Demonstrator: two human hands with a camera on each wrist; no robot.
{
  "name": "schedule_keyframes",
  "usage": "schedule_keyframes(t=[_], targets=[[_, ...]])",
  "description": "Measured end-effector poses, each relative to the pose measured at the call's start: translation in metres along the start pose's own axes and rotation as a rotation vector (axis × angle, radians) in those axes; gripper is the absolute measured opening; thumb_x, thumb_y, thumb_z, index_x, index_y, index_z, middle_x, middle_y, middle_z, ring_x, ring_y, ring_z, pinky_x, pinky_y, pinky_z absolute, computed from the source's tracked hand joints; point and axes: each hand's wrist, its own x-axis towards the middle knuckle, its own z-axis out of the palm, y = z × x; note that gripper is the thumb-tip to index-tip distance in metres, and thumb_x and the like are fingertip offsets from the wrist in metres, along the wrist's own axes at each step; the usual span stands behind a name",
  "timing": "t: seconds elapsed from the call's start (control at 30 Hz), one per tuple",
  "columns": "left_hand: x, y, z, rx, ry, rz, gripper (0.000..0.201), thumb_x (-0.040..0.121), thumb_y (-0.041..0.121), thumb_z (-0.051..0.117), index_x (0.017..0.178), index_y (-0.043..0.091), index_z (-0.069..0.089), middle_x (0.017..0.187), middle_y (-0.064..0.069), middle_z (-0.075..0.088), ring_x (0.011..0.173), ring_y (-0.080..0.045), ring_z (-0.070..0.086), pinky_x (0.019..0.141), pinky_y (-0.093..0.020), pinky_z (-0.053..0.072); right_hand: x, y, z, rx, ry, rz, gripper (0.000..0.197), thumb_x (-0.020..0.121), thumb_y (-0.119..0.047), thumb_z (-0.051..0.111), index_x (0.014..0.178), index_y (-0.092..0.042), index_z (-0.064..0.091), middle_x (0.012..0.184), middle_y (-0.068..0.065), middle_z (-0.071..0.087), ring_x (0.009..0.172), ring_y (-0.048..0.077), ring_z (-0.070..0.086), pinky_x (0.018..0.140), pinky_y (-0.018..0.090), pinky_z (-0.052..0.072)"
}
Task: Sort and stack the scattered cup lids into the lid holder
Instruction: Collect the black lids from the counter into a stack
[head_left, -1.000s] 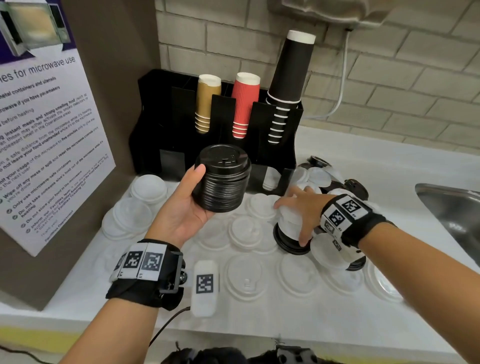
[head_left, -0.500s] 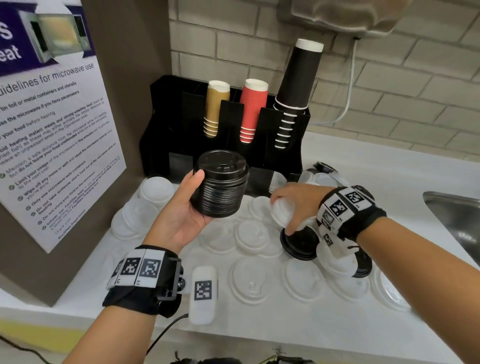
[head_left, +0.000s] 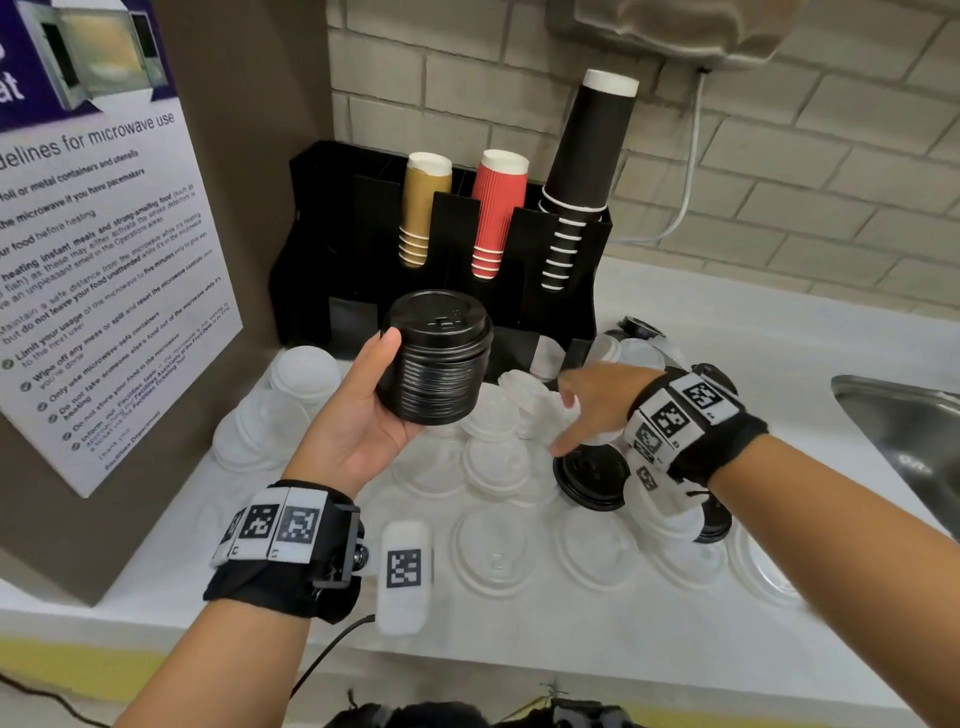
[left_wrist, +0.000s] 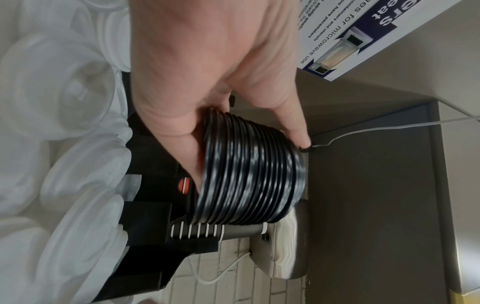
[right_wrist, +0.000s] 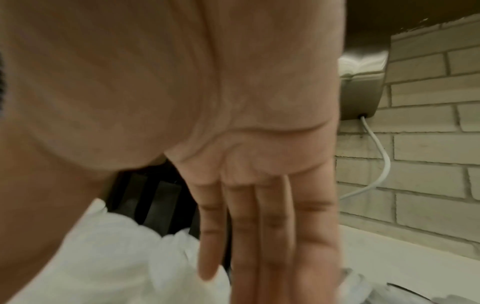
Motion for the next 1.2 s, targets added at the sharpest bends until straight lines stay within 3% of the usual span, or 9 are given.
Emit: schedule_keyframes(t=[0.17, 0.3, 0.4, 0.53, 0.73, 0.83, 0.93, 1.03, 1.2], targets=[[0.006, -0.008, 0.004, 0.001, -0.031, -0.011, 0.092, 0.051, 0.032, 0.096, 0.131, 0.019, 0.054, 0.125, -0.006, 0.067, 0.116, -0.024, 0.064, 0.080, -0.037, 0.058, -0.007, 0.003, 0.024, -0.040, -0.132, 0.046, 0.079, 0.064, -0.057, 0.079, 0.116, -0.015, 0.038, 0.099, -0.001, 0.049, 0.069, 0.010, 0.046, 0.058, 0.025, 0.040], [0.010, -0.013, 0.007, -0.003, -0.050, -0.012, 0.092, 0.044, 0.026, 0.099, 0.127, 0.022, 0.057, 0.122, -0.005, 0.068, 0.112, -0.024, 0.066, 0.077, -0.035, 0.058, -0.012, 0.002, 0.029, 0.021, 0.057, 0.015, 0.081, 0.070, -0.044, 0.080, 0.130, -0.016, 0.032, 0.117, 0.005, 0.038, 0.088, 0.024, 0.055, 0.069, 0.034, 0.050], [0.011, -0.015, 0.009, -0.001, -0.051, -0.011, 0.089, 0.046, 0.026, 0.098, 0.125, 0.022, 0.058, 0.120, -0.005, 0.069, 0.111, -0.023, 0.067, 0.077, -0.035, 0.058, -0.019, 0.004, 0.023, 0.029, 0.218, -0.018, 0.051, 0.081, -0.037, 0.070, 0.116, -0.010, 0.045, 0.115, 0.009, 0.048, 0.094, 0.027, 0.057, 0.078, 0.034, 0.049], [0.013, -0.016, 0.009, 0.000, -0.032, -0.004, 0.069, 0.062, 0.022, 0.084, 0.126, 0.021, 0.057, 0.119, -0.004, 0.070, 0.109, -0.022, 0.068, 0.077, -0.033, 0.058, -0.026, 0.005, 0.020, -0.076, -0.064, -0.007, 0.036, 0.090, -0.047, 0.056, 0.084, -0.012, 0.063, 0.088, 0.001, 0.061, 0.085, 0.021, 0.059, 0.072, 0.028, 0.048], [0.014, -0.015, 0.009, -0.003, -0.041, 0.005, 0.070, 0.063, 0.022, 0.083, 0.127, 0.021, 0.057, 0.120, -0.004, 0.069, 0.111, -0.022, 0.067, 0.077, -0.034, 0.058, -0.021, 0.009, 0.035, -0.117, -0.072, 0.104, 0.071, 0.082, -0.065, 0.055, 0.136, -0.021, 0.040, 0.120, 0.003, 0.058, 0.115, 0.026, 0.052, 0.090, 0.036, 0.042], [0.014, -0.015, 0.010, -0.007, -0.073, 0.010, 0.085, 0.053, 0.025, 0.095, 0.128, 0.021, 0.056, 0.121, -0.005, 0.069, 0.112, -0.023, 0.066, 0.078, -0.034, 0.058, -0.014, 0.009, 0.045, -0.053, -0.099, 0.096, 0.079, 0.077, -0.064, 0.062, 0.137, -0.026, 0.028, 0.100, 0.001, 0.056, 0.108, 0.027, 0.055, 0.090, 0.038, 0.043], [0.015, -0.015, 0.012, -0.011, -0.106, 0.015, 0.091, 0.049, 0.027, 0.097, 0.129, 0.023, 0.054, 0.118, -0.002, 0.070, 0.111, -0.021, 0.067, 0.078, -0.033, 0.058, -0.011, 0.009, 0.052, -0.034, -0.064, 0.079, 0.076, 0.079, -0.056, 0.063, 0.138, -0.030, 0.025, 0.109, 0.003, 0.053, 0.107, 0.028, 0.054, 0.084, 0.038, 0.044], [0.016, -0.015, 0.013, -0.007, -0.120, 0.012, 0.091, 0.049, 0.028, 0.097, 0.128, 0.023, 0.055, 0.118, -0.002, 0.070, 0.111, -0.021, 0.067, 0.078, -0.032, 0.058, -0.014, 0.018, 0.041, 0.179, -0.030, 0.044, 0.076, 0.079, -0.051, 0.066, 0.138, -0.036, 0.022, 0.121, 0.005, 0.046, 0.101, 0.025, 0.055, 0.085, 0.037, 0.049], [0.017, -0.019, 0.017, 0.002, -0.142, -0.015, 0.087, 0.047, 0.031, 0.098, 0.124, 0.023, 0.057, 0.118, -0.003, 0.070, 0.111, -0.021, 0.067, 0.079, -0.033, 0.058, -0.030, 0.031, -0.001, 0.790, 0.208, -0.096, 0.057, 0.082, -0.039, 0.071, 0.123, -0.040, 0.031, 0.099, -0.003, 0.054, 0.081, 0.008, 0.058, 0.069, 0.018, 0.042]])
